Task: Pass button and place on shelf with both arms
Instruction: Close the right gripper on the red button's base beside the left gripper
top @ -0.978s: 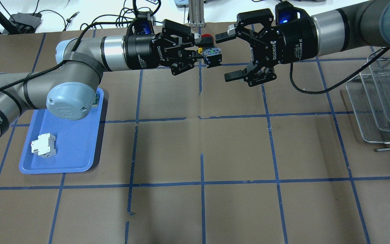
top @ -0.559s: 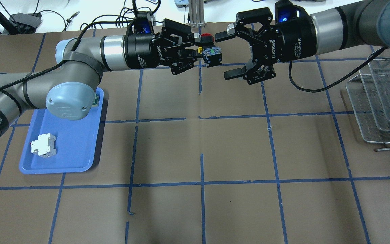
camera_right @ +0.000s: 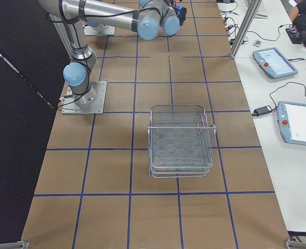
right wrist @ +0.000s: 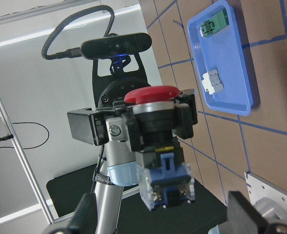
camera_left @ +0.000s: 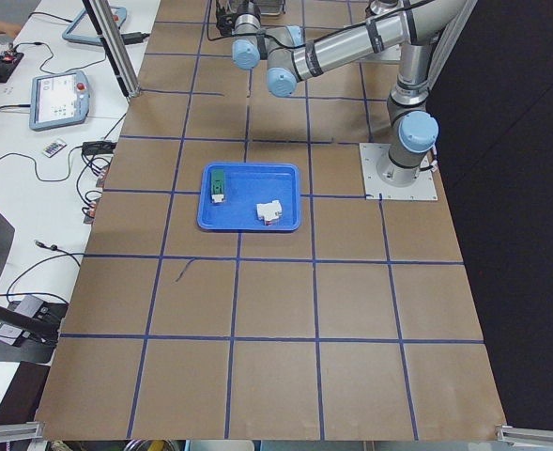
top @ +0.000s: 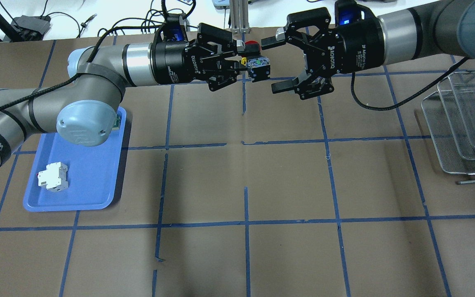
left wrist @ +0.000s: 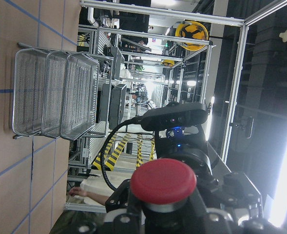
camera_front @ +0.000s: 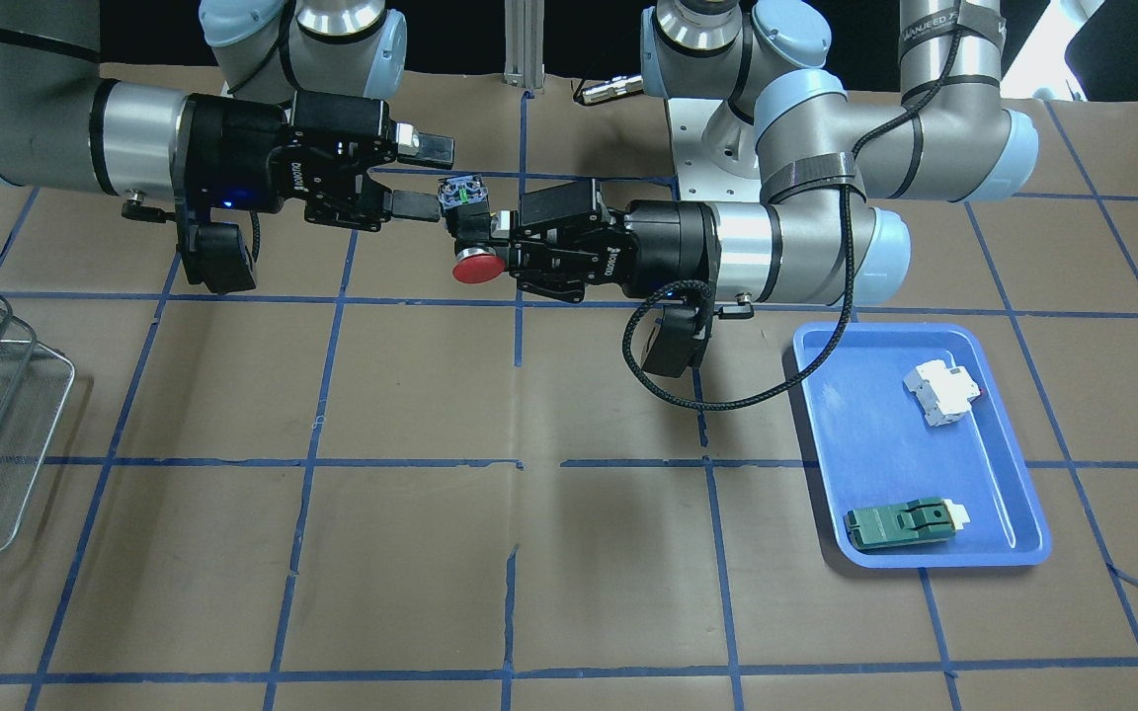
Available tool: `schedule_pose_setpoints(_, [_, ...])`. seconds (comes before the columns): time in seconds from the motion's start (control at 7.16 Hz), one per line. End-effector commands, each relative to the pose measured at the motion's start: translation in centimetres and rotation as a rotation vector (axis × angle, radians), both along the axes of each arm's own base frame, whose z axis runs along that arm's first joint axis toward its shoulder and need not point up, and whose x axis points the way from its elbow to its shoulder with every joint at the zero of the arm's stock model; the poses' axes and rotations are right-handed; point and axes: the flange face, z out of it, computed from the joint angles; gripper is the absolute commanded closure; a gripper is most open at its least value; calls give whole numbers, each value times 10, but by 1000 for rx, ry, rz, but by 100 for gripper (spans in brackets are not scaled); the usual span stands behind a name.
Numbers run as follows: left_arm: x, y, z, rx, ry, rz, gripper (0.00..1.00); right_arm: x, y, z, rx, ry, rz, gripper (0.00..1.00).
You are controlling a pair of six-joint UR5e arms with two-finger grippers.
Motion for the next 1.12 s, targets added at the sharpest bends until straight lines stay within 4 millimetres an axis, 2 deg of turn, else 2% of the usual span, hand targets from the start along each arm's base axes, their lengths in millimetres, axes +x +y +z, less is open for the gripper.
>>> schedule_pose_setpoints(0.0, [1,0,1,-1,0,1,100,0,-2,0,-4,-14,-12,5])
schedule_pose_setpoints(0.56, [0,0,0,0,1,0,100,0,-4,-2,-31,-5,-6,5])
schedule_pose_setpoints(0.84, [0,0,0,0,1,0,100,-1,-8,-7,-31,-6,-5,11])
schedule_pose_setpoints(0.98, [0,0,0,0,0,0,100,-1,-9,-7,-35,-5,-6,39])
